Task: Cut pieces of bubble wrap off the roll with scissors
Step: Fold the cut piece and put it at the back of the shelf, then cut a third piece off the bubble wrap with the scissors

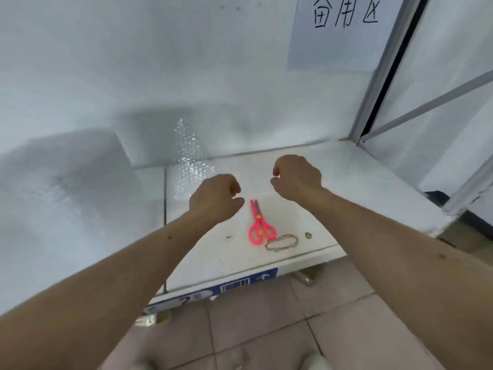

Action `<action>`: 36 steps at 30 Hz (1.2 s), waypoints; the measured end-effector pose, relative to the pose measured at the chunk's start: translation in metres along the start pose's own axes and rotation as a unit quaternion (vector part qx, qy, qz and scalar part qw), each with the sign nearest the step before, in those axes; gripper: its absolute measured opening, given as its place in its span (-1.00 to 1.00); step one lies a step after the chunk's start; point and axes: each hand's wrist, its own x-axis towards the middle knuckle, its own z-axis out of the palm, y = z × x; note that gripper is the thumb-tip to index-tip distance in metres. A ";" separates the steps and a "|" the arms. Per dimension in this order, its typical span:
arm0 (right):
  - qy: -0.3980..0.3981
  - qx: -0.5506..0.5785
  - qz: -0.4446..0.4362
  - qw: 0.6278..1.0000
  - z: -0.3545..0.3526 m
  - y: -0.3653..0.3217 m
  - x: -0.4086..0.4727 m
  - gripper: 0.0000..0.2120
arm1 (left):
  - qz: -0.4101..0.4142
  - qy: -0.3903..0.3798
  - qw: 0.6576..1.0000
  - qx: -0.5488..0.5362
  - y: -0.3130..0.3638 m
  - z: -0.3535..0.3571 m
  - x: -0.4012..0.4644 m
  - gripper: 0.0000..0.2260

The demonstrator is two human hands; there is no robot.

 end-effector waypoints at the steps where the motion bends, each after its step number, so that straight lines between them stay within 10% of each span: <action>1: -0.006 0.001 -0.004 1.000 0.005 -0.009 -0.006 -0.78 | -0.017 0.002 1.000 -0.012 -0.011 -0.001 -0.009 -0.87; 17: -0.154 0.249 0.047 0.955 0.087 -0.054 0.041 -0.25 | -0.175 0.018 0.940 -0.292 -0.079 0.027 -0.007 -0.75; 25: -0.124 0.335 0.051 0.933 0.099 -0.052 0.052 -0.78 | -0.220 0.018 0.899 -0.377 -0.076 0.033 0.001 -0.72; 36: -0.118 0.443 0.022 0.889 0.051 -0.059 -0.027 -0.76 | -0.337 0.003 0.648 -0.683 -0.049 0.022 -0.017 -0.67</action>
